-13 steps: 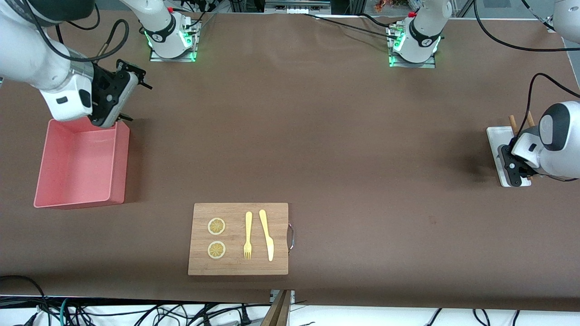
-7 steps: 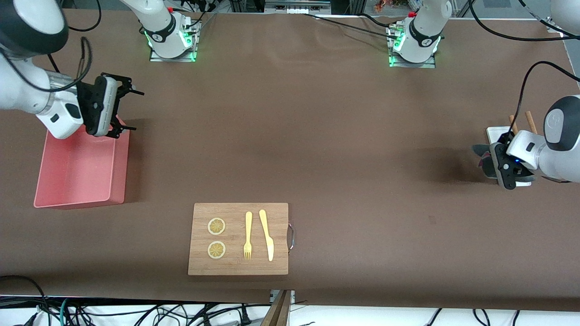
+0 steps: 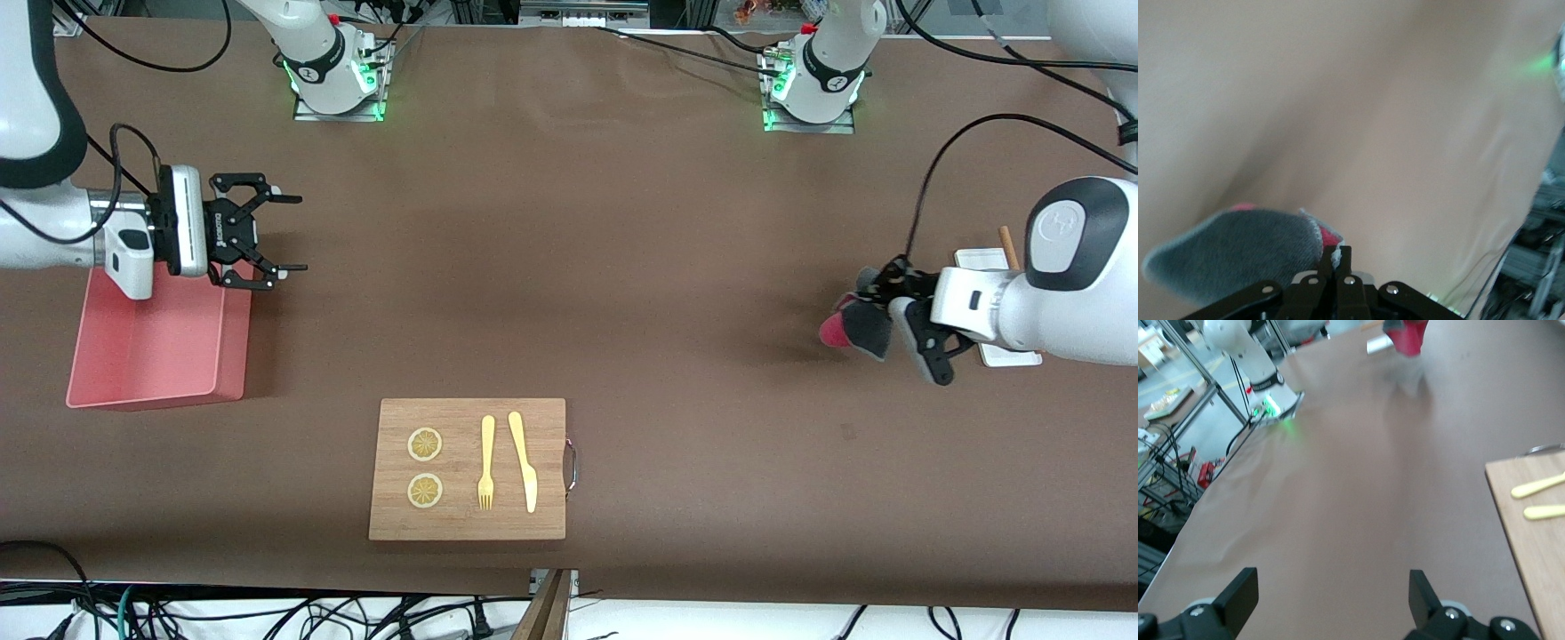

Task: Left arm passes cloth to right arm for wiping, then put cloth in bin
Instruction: 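Lift the cloth with the left gripper while the right gripper reaches forward, then carry the cloth to the right gripper and close the right gripper on it, then open the left gripper while the right gripper pulls the cloth away, then lower the cloth to the table with the right gripper while the left gripper withdraws, then rub the cloth on the table beside the pink bin with the right gripper, then wipe the cloth toward the cutting board and back with the right gripper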

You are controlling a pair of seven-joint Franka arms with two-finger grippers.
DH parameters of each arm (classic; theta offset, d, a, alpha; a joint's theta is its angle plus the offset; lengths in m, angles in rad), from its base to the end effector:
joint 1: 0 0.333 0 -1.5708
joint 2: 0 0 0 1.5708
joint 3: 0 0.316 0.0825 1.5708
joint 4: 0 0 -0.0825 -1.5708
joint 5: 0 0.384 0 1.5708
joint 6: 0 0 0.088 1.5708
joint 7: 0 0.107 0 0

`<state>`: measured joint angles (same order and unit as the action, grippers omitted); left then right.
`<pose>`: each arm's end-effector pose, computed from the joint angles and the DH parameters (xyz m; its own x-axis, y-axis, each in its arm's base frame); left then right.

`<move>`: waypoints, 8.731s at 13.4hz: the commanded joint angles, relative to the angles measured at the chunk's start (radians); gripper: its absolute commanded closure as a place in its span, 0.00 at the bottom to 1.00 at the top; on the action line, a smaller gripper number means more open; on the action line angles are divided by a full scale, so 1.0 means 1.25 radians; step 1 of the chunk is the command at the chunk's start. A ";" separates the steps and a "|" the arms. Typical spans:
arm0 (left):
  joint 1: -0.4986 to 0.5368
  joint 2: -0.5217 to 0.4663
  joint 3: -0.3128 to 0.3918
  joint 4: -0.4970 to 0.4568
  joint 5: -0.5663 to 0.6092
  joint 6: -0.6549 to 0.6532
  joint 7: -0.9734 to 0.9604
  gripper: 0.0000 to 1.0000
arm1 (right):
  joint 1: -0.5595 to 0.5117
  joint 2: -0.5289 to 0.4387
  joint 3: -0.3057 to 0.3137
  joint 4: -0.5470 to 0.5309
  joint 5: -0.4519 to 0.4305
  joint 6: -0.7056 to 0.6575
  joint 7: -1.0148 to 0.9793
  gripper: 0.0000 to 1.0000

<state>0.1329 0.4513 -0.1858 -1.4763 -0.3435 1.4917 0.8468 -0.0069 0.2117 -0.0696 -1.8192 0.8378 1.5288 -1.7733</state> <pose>0.6356 -0.0547 0.4038 0.6644 -0.7470 0.0226 -0.6250 -0.5387 0.5650 0.5743 0.0406 0.4237 0.1944 0.6473 0.7371 0.9406 0.0902 -0.3272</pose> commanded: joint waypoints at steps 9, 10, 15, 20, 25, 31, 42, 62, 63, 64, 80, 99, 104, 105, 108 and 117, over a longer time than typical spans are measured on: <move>-0.202 0.005 -0.048 0.003 -0.487 0.345 -0.272 1.00 | 0.101 0.072 0.074 -0.117 0.462 0.214 -0.223 0.00; -0.221 0.003 -0.053 0.003 -0.507 0.372 -0.272 1.00 | 0.129 0.081 0.074 -0.115 0.506 0.233 -0.240 0.00; -0.327 -0.012 -0.055 0.008 -0.654 0.512 -0.294 1.00 | 0.236 0.156 0.074 -0.106 0.741 0.295 -0.356 0.00; -0.428 -0.016 -0.054 0.009 -0.700 0.660 -0.360 1.00 | 0.315 0.184 0.073 -0.074 0.855 0.381 -0.362 0.00; -0.428 -0.021 -0.054 0.010 -0.700 0.661 -0.360 1.00 | 0.338 0.204 0.073 -0.052 0.898 0.399 -0.362 0.11; -0.427 -0.021 -0.054 0.010 -0.698 0.660 -0.360 1.00 | 0.333 0.200 0.065 -0.047 0.892 0.410 -0.357 1.00; -0.391 -0.060 -0.049 0.002 -0.686 0.644 -0.358 0.00 | 0.328 0.147 -0.078 -0.016 0.626 0.401 -0.225 1.00; -0.136 -0.076 -0.025 0.007 0.324 0.209 -0.366 0.00 | 0.295 -0.117 -0.148 -0.069 -0.548 0.251 1.098 1.00; -0.135 -0.090 -0.015 0.030 0.327 0.139 -0.388 0.00 | 0.295 -0.113 -0.146 -0.071 -0.551 0.252 1.143 1.00; -0.133 -0.097 0.004 0.065 0.329 0.064 -0.416 0.00 | 0.295 -0.101 -0.146 -0.074 -0.554 0.252 1.181 1.00; -0.115 -0.312 0.101 -0.089 0.314 0.096 -0.660 0.00 | 0.318 0.088 -0.143 -0.242 -0.605 0.572 1.533 1.00; -0.115 -0.312 0.101 -0.083 0.314 0.076 -0.659 0.00 | 0.070 0.048 0.062 -0.314 -0.610 0.640 1.477 1.00; -0.114 -0.312 0.101 -0.082 0.309 0.068 -0.659 0.00 | 0.217 0.129 0.065 -0.286 -0.604 0.713 1.692 1.00; -0.114 -0.312 0.101 -0.083 0.310 0.067 -0.659 0.00 | 0.249 0.136 0.065 -0.271 -0.602 0.712 1.740 1.00; -0.114 -0.312 0.101 -0.082 0.309 0.067 -0.659 0.00 | 0.368 0.174 0.065 -0.208 -0.597 0.711 1.936 1.00; -0.114 -0.312 0.100 -0.082 0.309 0.067 -0.659 0.00 | 0.460 0.221 0.050 -0.047 -0.581 0.571 2.144 1.00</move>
<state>-0.0105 0.0810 -0.0571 -1.5697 0.0404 1.5874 0.0289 0.5869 0.4829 0.0094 -1.9036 0.0986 2.3091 0.9020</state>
